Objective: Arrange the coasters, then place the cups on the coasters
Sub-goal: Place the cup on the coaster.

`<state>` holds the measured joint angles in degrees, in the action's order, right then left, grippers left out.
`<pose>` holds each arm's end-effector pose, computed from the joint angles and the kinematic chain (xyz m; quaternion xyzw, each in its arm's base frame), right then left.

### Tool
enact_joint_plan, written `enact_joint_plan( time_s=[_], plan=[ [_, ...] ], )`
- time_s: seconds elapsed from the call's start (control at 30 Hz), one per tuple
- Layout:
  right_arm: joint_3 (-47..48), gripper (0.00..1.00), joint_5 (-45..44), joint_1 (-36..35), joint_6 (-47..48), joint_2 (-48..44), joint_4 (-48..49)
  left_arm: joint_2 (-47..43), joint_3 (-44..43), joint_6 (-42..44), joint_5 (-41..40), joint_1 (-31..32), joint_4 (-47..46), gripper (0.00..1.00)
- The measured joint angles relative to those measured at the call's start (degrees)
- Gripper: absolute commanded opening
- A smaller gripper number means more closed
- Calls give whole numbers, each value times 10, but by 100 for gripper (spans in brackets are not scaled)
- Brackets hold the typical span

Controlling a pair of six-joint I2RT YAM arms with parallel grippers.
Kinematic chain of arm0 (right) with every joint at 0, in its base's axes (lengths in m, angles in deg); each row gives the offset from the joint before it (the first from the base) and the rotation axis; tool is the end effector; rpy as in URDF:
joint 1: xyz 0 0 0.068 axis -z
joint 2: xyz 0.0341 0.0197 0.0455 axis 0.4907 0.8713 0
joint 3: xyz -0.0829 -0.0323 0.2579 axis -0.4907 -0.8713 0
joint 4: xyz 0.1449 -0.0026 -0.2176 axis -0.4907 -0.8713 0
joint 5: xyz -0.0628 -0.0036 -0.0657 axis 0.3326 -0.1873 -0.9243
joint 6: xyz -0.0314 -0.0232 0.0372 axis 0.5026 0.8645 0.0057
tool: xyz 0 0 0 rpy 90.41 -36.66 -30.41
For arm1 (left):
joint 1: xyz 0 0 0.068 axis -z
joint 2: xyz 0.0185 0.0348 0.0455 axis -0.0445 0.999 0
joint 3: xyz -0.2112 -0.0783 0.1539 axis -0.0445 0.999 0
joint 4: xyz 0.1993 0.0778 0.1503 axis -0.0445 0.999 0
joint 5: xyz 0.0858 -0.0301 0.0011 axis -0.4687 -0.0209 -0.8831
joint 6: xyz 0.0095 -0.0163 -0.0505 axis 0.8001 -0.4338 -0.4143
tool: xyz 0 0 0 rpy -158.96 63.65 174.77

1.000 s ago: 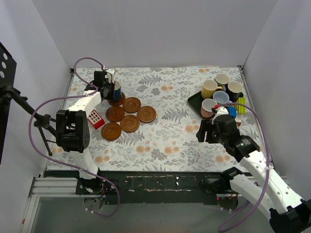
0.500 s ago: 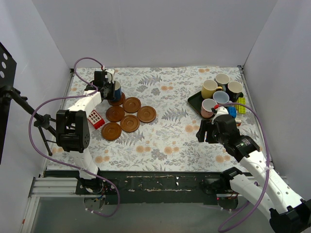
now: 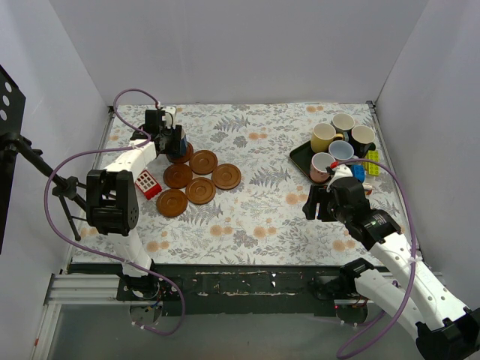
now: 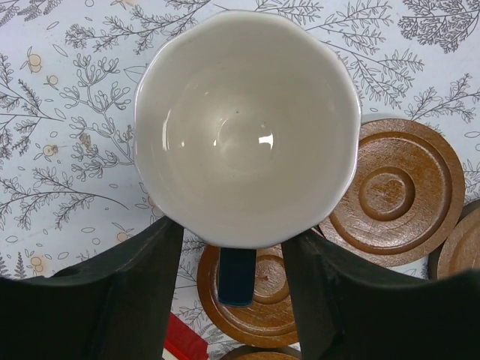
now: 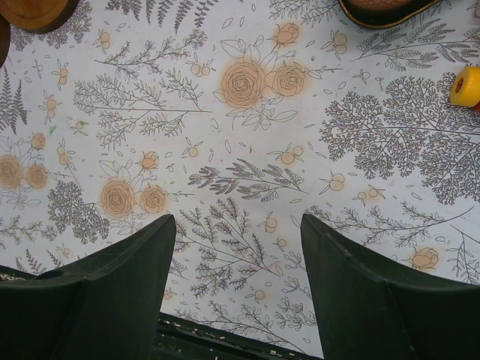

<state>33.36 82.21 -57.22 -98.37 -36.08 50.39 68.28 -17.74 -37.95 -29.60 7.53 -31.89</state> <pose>0.1414 0.0698 0.2648 -0.0143 0.8964 0.1381 0.4209 0.4023 -0.0340 0.2292 -0.2383 0.8981 -0.1109 0.3527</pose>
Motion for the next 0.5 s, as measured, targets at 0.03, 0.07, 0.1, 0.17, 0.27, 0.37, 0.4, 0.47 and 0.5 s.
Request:
enact_joint_plan(
  time_s=[0.03, 0.07, 0.1, 0.17, 0.27, 0.37, 0.4, 0.47, 0.5],
  plan=[
    [0, 77, 0, 0, 0, 0, 0, 0, 0, 0, 0, 0, 1, 58],
    [0, 77, 0, 0, 0, 0, 0, 0, 0, -2, 0, 0, 2, 60],
    [0, 77, 0, 0, 0, 0, 0, 0, 0, -3, 0, 0, 1, 64],
    [0, 78, -2, 0, 0, -1, 0, -2, 0, -3, 1, 0, 2, 66],
    [0, 78, -5, 0, 0, -3, -4, -12, 0, -5, 2, 0, 3, 70],
    [3, 78, -8, 0, 0, -4, -11, -26, 0, -7, 2, 0, 3, 76],
    [4, 78, -9, 0, 1, -4, -13, -32, 0, -7, 2, 0, 4, 78],
    [16, 78, -13, 0, 2, -3, -27, -43, 0, -9, 2, 0, 5, 86],
    [24, 78, -17, 0, 3, -3, -33, -52, 1, -9, 1, 0, 7, 89]
  ],
)
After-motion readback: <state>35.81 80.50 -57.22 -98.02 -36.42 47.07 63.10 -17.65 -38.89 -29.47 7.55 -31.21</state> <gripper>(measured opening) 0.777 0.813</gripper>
